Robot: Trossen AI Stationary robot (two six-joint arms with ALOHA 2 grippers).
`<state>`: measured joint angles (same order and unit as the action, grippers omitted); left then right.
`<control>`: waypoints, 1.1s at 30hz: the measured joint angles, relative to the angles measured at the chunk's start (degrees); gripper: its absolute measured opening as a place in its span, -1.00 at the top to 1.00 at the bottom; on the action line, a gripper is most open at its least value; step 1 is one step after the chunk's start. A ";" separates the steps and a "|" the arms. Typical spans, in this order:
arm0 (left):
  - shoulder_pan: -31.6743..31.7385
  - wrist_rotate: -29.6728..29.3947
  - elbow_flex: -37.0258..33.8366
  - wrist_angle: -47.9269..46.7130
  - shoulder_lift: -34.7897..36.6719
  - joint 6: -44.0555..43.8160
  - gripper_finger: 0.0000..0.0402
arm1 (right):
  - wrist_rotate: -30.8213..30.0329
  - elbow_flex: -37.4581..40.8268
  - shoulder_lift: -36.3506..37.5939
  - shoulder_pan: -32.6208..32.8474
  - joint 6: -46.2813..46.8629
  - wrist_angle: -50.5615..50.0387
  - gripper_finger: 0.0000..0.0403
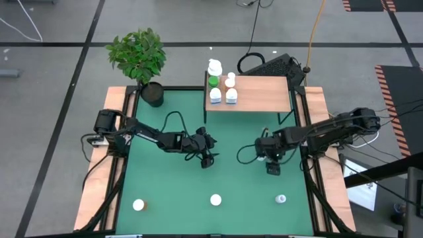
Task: Pick and place medicine bottles onto shelf by color
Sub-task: Put the white blue medicine bottle on the shelf
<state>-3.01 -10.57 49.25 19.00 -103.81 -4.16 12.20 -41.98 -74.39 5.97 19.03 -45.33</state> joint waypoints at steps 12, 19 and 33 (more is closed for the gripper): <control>-0.12 0.00 0.00 0.00 0.00 -0.04 -0.44 | -4.48 0.00 0.03 2.00 -0.12 15.77 -0.30; -0.13 0.02 0.00 0.76 0.00 0.61 -0.44 | -12.78 -0.02 1.17 1.99 -8.02 9.79 -0.30; -4.02 0.43 0.01 6.62 0.00 3.41 -0.44 | -18.87 1.11 -5.82 2.97 -18.73 26.85 -0.30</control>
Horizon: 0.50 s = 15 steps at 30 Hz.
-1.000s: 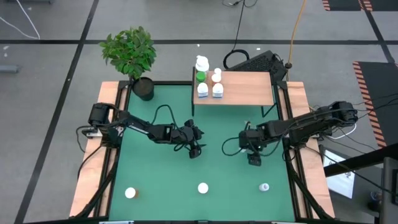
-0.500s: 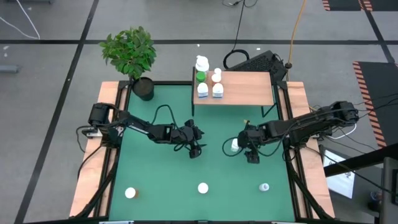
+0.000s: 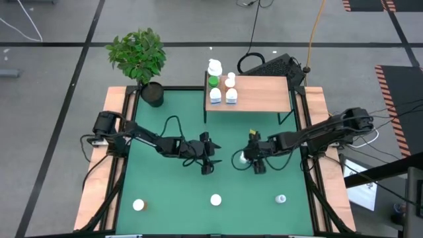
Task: Pick and place medicine bottles onto shelf by color
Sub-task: Put the white blue medicine bottle on the shelf
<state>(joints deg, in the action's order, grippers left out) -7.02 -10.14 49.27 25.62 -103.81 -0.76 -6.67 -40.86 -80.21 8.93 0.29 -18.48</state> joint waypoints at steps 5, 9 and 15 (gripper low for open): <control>-0.18 -0.27 0.00 -0.49 0.00 0.53 -0.44 | 0.52 -0.02 -4.61 0.17 10.17 13.08 -0.30; 0.30 -0.46 -0.01 -0.70 0.00 0.52 -0.44 | 0.58 -0.02 -8.97 0.17 13.43 22.12 -0.30; 0.28 -1.26 -0.01 -2.20 0.00 0.36 -0.44 | 0.87 -0.04 -12.07 0.19 9.58 25.00 -0.30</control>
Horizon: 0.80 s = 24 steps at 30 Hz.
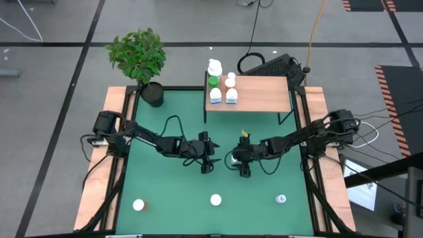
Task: Pick and place medicine bottles onto shelf by color
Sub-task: Put the white blue medicine bottle on the shelf
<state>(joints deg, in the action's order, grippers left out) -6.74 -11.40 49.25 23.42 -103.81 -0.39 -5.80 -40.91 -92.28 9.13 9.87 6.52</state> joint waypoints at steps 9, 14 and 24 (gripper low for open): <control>0.02 -1.16 0.00 -1.56 0.00 -0.05 -0.44 | 1.22 -0.02 9.59 0.00 -4.19 -5.18 -0.30; 0.02 -1.16 0.00 -2.29 0.00 -0.05 -0.44 | 3.11 -0.02 12.62 -0.02 -6.21 -7.66 -0.30; 0.02 -1.18 0.00 -2.34 0.00 0.14 -0.44 | 2.93 0.00 12.75 -1.17 -7.43 -9.72 -0.01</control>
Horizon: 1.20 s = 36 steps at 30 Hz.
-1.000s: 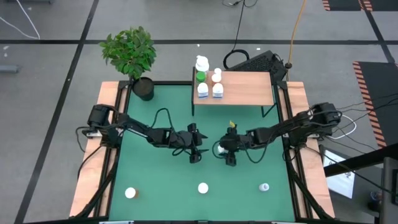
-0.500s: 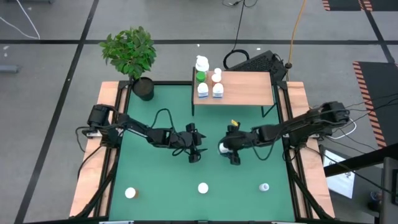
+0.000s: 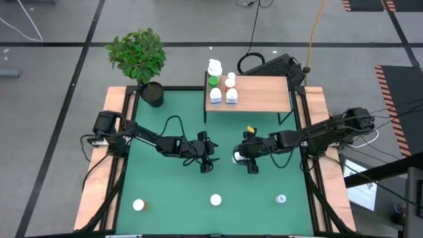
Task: Pick and place medicine bottles onto shelf by color
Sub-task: Put the white blue medicine bottle on the shelf
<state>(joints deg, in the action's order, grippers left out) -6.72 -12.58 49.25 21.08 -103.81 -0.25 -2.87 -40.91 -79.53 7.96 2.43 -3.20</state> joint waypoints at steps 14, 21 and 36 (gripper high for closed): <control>0.00 -0.02 0.00 0.04 0.00 -2.07 -0.44 | 3.06 -4.59 6.06 -4.22 1.11 -8.33 0.14; -0.04 -0.02 0.00 1.43 0.00 -2.45 -0.44 | -0.09 -20.98 11.11 -11.40 -5.22 -28.53 0.16; -1.68 0.39 -0.02 2.97 0.00 -2.46 -0.44 | 10.61 -33.62 6.38 -47.08 -29.47 -30.14 0.15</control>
<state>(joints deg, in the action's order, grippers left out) -8.40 -12.19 49.23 24.05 -103.81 -2.71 7.74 -74.52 -73.15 -39.12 -27.04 -33.33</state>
